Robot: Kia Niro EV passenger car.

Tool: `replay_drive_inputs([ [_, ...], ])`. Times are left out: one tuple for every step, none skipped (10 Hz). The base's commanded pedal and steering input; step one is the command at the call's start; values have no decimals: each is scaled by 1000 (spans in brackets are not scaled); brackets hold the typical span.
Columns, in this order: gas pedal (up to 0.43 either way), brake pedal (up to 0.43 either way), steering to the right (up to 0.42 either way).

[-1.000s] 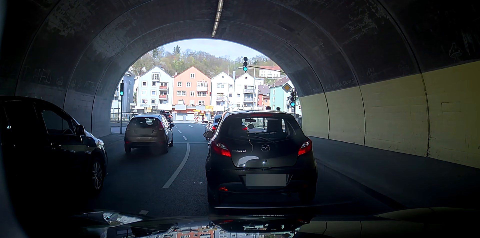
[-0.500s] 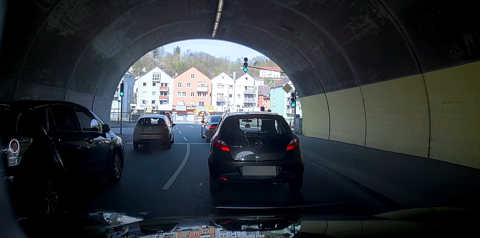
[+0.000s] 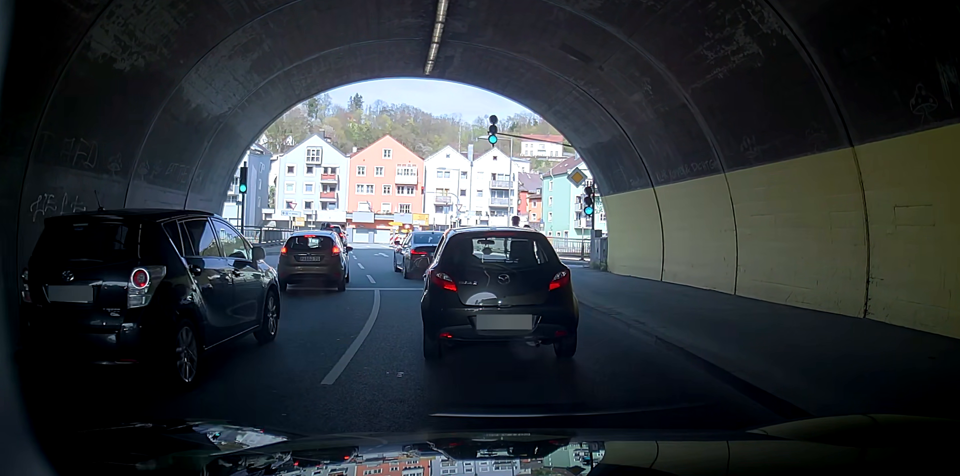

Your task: Follow the waypoints while adhering to traffic rules and regulations

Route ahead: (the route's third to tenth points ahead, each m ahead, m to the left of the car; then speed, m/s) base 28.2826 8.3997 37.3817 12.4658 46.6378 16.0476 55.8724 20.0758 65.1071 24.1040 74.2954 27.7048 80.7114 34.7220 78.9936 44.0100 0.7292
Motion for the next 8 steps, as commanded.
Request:
replay_drive_inputs([
  [138, 0, -70],
  [169, 0, -70],
  [189, 0, -70],
  [197, 0, -70],
  [197, 0, -70],
  [197, 0, -69],
  [197, 0, -69],
  [197, 0, -69],
])
